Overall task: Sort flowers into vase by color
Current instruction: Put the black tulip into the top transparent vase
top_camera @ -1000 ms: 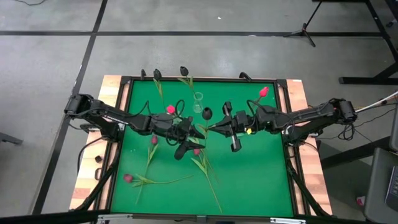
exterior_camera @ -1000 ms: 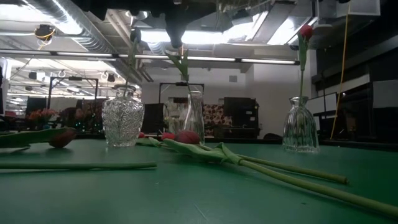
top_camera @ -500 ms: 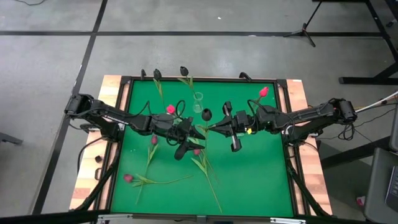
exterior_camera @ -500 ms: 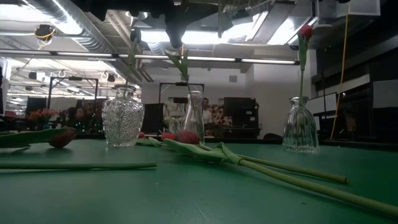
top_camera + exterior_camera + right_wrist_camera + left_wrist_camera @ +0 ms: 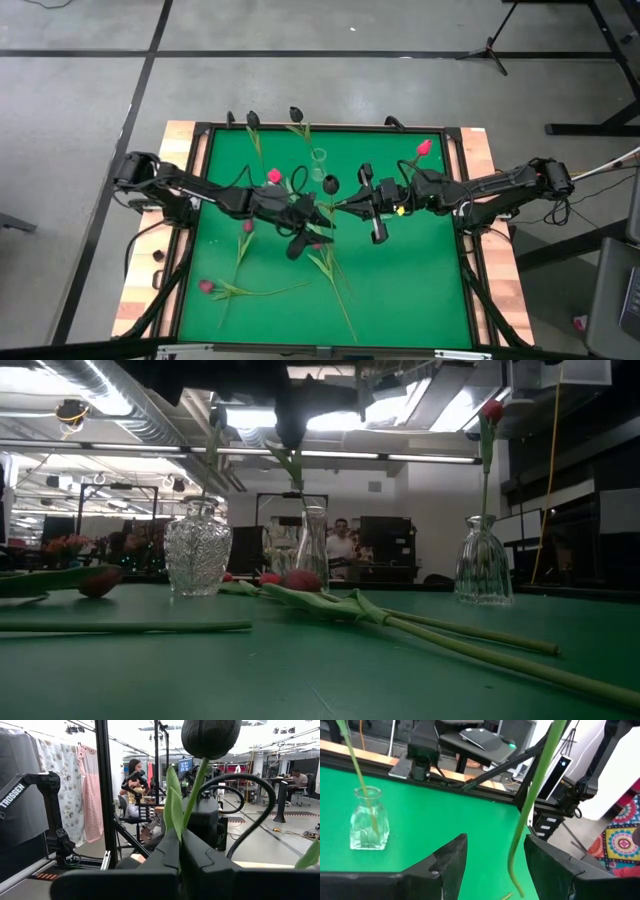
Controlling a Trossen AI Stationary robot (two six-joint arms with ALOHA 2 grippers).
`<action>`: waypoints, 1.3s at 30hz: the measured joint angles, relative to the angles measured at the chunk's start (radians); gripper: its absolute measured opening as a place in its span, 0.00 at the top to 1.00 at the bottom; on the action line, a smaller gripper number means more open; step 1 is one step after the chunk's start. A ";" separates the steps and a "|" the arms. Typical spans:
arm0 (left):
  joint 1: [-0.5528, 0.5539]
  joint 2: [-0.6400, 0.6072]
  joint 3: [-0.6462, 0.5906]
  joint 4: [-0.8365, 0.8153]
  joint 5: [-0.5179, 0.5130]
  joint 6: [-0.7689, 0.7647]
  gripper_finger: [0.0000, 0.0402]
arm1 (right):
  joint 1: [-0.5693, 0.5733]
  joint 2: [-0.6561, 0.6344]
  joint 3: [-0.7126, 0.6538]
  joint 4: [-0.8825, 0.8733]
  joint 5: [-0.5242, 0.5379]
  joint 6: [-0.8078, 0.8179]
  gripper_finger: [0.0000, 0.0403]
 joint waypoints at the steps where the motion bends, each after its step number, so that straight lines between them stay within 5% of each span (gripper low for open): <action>1: 0.000 0.007 0.006 -0.002 0.001 0.001 0.52 | 0.000 0.000 0.000 0.000 0.000 0.001 1.00; 32: 0.011 0.016 0.014 -0.044 -0.006 -0.001 0.52 | 0.000 -0.001 0.000 -0.057 0.000 0.012 1.00; 39: 0.011 0.016 0.014 -0.043 -0.008 0.004 0.59 | 0.000 -0.001 0.000 -0.058 0.000 0.012 1.00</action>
